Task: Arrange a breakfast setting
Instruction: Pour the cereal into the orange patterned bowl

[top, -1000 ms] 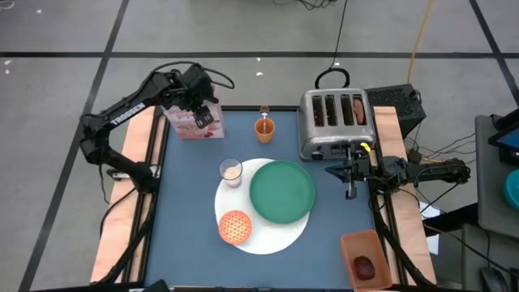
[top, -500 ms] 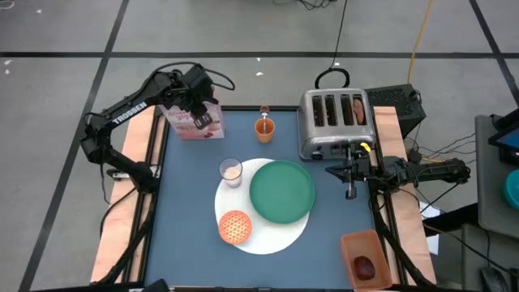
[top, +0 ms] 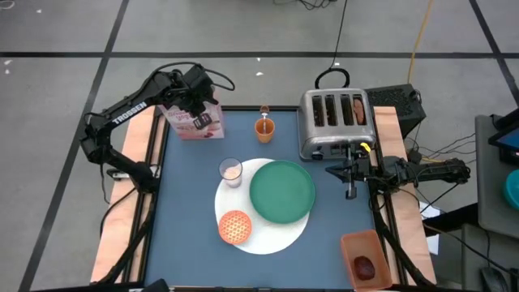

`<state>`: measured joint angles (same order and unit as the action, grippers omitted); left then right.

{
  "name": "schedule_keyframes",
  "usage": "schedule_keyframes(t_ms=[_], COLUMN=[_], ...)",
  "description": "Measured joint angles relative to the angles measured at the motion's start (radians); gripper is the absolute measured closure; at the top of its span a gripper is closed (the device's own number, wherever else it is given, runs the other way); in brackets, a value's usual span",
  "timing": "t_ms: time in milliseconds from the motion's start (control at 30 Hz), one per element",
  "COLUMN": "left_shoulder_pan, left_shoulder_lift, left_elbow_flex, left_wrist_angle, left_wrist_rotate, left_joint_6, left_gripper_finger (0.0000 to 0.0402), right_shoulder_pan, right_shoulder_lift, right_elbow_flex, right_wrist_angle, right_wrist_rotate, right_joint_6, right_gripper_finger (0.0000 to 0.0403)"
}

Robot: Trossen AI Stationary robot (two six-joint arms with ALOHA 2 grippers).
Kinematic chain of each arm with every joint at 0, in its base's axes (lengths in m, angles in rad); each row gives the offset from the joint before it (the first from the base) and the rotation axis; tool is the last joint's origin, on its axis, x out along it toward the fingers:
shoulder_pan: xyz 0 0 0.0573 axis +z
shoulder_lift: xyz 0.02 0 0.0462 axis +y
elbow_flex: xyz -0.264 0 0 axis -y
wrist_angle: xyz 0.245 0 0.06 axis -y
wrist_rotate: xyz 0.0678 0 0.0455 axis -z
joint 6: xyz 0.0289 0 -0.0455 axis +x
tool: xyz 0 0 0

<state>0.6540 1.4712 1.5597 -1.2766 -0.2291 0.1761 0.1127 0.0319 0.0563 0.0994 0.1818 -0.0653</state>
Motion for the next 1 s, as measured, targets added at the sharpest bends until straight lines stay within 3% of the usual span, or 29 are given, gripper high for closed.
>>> schedule_keyframes(t_ms=[233, 600, 1000], left_shoulder_pan=[0.000, 0.000, -0.002], left_shoulder_lift=[0.000, 0.000, 0.003], left_elbow_flex=[-0.001, 0.000, 0.175], left_wrist_angle=[-0.002, -0.003, -0.088], left_wrist_rotate=[0.000, 0.000, 0.019], left_joint_6=[0.006, 0.006, -0.009], left_gripper_finger=[0.0393, 0.0398, 0.0400], right_shoulder_pan=[0.000, 0.000, 0.000], right_shoulder_lift=[0.000, 0.000, 0.000], right_elbow_flex=[0.000, 0.000, 0.000], right_wrist_angle=[0.000, 0.000, 0.000], right_wrist_rotate=[0.000, 0.000, 0.000], right_joint_6=[-0.001, -0.002, 0.000], right_gripper_finger=[0.0394, 0.0394, 0.0394])
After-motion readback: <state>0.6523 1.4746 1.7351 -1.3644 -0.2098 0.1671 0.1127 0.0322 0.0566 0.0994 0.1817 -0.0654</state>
